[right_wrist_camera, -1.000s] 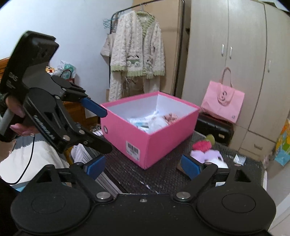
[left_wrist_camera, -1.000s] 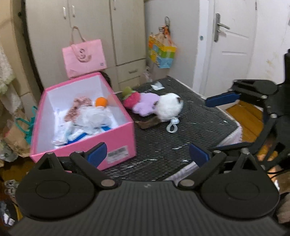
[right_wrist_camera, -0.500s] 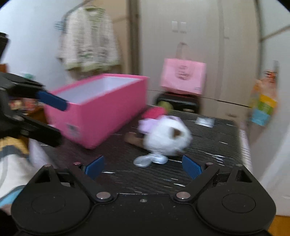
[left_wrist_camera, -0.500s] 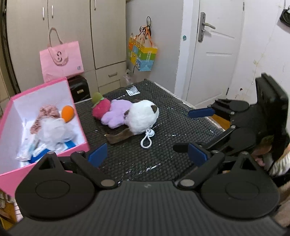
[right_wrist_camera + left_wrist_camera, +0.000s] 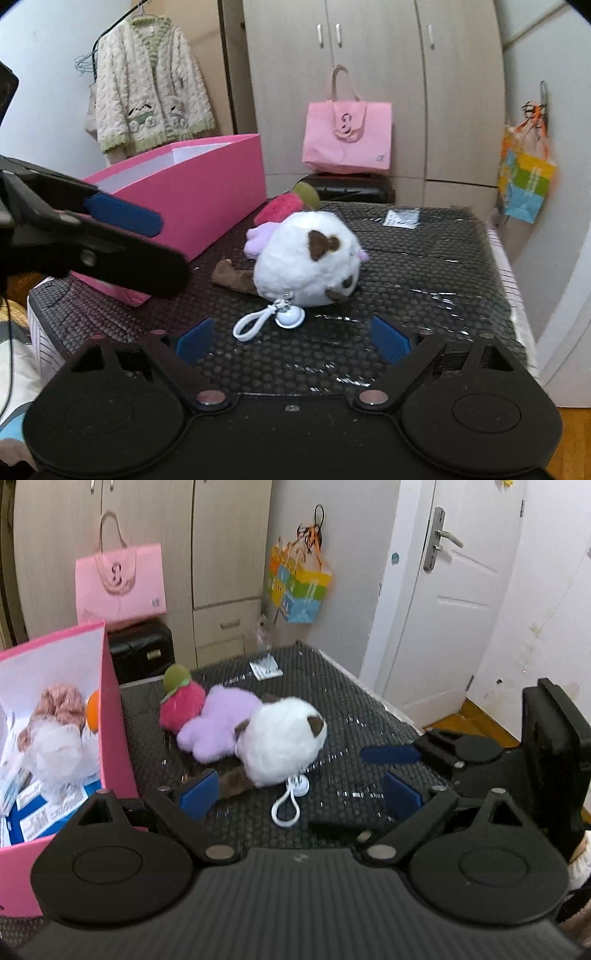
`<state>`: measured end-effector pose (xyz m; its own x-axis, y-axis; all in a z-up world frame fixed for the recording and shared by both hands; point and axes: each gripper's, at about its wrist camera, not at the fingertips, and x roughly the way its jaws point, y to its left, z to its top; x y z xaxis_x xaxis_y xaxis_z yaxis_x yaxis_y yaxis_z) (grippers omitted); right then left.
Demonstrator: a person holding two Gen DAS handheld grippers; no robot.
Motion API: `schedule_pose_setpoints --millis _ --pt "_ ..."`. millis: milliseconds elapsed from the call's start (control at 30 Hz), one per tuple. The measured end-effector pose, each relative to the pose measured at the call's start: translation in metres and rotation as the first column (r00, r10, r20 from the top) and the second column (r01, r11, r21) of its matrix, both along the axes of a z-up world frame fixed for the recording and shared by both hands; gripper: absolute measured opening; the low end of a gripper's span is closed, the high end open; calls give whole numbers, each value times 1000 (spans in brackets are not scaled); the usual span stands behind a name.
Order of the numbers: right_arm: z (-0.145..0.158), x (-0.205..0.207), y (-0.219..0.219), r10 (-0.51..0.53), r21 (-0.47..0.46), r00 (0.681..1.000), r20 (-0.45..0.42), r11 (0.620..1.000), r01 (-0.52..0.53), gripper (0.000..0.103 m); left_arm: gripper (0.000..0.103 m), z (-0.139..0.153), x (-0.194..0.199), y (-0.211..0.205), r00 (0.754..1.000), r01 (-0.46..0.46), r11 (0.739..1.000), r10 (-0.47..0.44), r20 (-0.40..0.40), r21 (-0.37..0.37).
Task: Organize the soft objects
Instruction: 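Grasp the white plush toy with the left gripper and lift it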
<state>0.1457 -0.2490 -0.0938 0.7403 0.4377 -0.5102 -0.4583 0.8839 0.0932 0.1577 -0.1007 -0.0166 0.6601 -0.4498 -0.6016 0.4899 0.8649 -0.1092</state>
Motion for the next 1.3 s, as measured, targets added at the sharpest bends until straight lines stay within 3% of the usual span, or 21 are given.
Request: schedule_pose_setpoints --millis 267,467,833,900,967,1067,1300 --pt "-6 27 11 -15 25 999 -49 1000 17 94 95 -8 23 -17 999 -32 998 33 16 -45" --pt "-6 40 19 -30 -37 999 -32 999 29 94 95 -27 54 -16 993 -107 992 110 38 -71" --pt "-16 60 16 -40 2 996 -78 999 40 94 77 -54 74 -12 996 -93 984 89 -31 -153" --pt "-16 58 17 -40 2 997 -62 999 40 92 74 -57 74 -14 996 -87 984 83 -31 -153" --pt "-16 55 18 -26 2 999 -47 1000 26 81 73 -60 74 -16 996 -85 986 82 -28 -145" --pt "-17 52 22 -32 -22 999 -24 999 31 73 71 -61 70 -20 996 -86 989 87 0 -120" --pt "-14 43 25 -52 -38 998 29 998 53 70 68 -59 59 -22 994 -103 989 106 28 -106"
